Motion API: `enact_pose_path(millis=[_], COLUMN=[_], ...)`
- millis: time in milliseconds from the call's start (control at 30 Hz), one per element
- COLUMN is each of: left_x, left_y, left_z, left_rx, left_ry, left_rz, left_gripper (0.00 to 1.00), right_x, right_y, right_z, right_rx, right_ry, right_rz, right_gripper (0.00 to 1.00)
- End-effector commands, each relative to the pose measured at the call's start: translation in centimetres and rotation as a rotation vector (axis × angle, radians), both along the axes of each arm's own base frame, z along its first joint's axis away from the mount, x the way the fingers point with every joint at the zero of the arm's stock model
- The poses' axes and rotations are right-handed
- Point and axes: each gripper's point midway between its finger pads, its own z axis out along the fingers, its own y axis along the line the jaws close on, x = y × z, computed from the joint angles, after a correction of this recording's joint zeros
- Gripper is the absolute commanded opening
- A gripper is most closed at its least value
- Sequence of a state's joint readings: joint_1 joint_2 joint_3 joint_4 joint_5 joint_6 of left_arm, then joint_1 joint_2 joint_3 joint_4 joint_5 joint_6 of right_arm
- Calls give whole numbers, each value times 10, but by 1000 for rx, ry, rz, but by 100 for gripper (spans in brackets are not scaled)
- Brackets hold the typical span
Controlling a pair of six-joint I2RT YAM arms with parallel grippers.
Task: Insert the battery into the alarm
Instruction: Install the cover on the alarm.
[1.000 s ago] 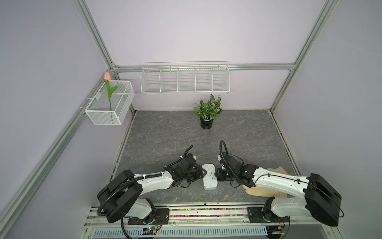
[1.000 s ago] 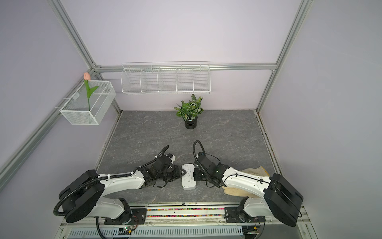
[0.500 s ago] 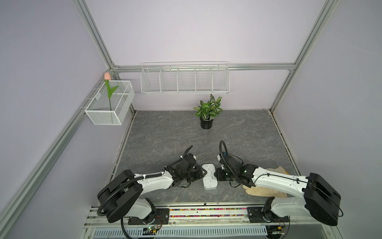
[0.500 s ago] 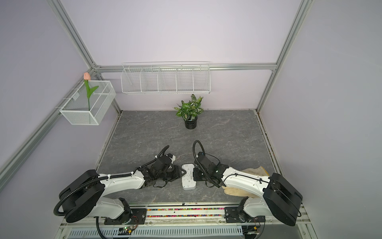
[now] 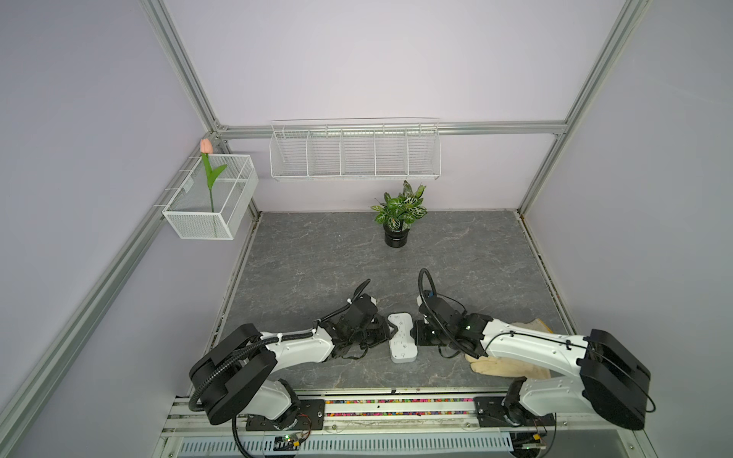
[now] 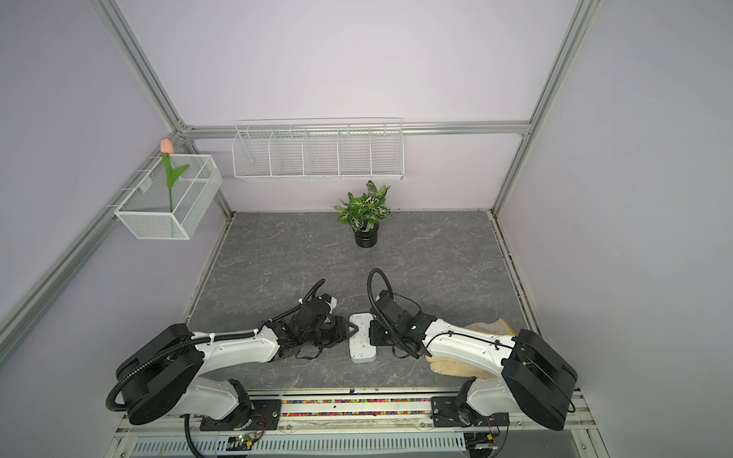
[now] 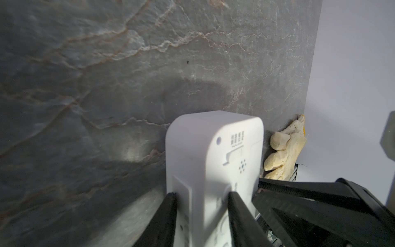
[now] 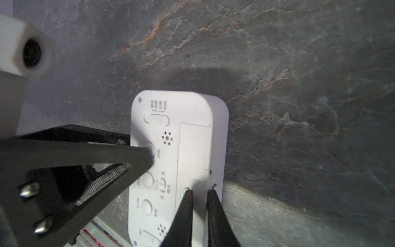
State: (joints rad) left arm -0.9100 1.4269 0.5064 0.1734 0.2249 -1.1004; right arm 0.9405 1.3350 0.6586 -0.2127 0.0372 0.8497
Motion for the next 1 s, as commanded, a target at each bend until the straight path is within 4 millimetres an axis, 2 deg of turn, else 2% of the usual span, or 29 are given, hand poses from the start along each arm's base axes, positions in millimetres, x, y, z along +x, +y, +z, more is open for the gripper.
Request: enact_pose_path(millis=[0,133,267,400,500,600,667,733,833,933,967], left_x=[-16,-16,-16,-14,-9,0,11,26,39,44,43], left_y=[-12,-18,-16,-10,3,24,35,39,42,60,66], left_z=[-8,-1,-1,0,-5,-8,-2,15,42,55,57], left_rx=[-23,-53,-42,-12,47,123,158,151,133,164,167], left_ry=[45,29,29,15,19,22,1,-47,-115,-154,-158], left_rz=[-47,-59,-51,-42,-2,63,109,124,142,188,204], left_gripper=[41,41,41,41,41,44,47,51,55,56,57], right_x=[-14,-12,-12,-8,-3,2,5,6,6,2,0], right_y=[20,27,26,17,2,-14,-21,-23,-27,-46,-44], right_z=[-10,-7,-8,-6,-4,0,6,17,31,41,50], right_rx=[38,58,43,1,-74,-123,-139,-146,-157,-281,-298], right_ry=[55,39,38,15,-12,-29,-46,-66,-84,-73,-80], right_rz=[64,73,71,56,21,-28,-44,-43,-42,-119,-109], right_gripper=[16,17,17,20,23,36,49,65,78,99,93])
